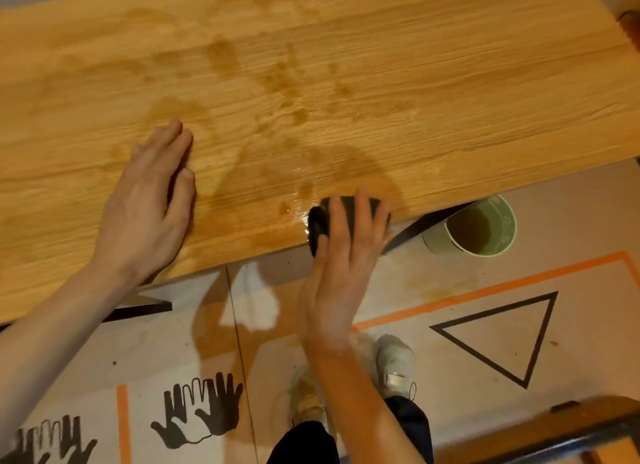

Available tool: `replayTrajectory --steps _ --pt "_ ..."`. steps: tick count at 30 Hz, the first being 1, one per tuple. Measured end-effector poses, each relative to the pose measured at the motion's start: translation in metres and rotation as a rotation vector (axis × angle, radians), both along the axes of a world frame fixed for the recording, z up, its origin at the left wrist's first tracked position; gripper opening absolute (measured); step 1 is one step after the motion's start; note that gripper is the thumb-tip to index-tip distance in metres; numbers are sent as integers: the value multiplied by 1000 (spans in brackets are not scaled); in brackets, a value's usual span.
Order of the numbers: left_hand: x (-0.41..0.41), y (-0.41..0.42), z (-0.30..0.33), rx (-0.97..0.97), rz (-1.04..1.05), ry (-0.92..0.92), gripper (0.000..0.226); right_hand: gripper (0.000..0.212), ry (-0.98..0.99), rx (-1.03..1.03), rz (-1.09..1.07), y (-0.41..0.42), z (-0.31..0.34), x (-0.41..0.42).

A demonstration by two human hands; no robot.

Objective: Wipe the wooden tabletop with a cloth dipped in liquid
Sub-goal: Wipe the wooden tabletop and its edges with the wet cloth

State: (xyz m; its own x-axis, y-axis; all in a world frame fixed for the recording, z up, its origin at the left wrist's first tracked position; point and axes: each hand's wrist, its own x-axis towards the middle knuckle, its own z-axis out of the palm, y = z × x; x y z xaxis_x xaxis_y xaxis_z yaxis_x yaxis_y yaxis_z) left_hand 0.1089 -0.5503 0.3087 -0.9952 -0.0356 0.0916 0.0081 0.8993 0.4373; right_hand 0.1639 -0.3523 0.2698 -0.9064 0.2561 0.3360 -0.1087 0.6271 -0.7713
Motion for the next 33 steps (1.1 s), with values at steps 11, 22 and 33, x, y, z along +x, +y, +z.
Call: replayTrajectory --steps 11,22,33 --pt "2 4 -4 3 -12 27 53 44 -191 284 258 99 37 -29" --pt "1 3 -4 -67 -22 5 53 44 -285 471 329 53 49 -168" --pt "0 4 -5 -43 -21 1 52 49 -308 523 484 42 55 -95"
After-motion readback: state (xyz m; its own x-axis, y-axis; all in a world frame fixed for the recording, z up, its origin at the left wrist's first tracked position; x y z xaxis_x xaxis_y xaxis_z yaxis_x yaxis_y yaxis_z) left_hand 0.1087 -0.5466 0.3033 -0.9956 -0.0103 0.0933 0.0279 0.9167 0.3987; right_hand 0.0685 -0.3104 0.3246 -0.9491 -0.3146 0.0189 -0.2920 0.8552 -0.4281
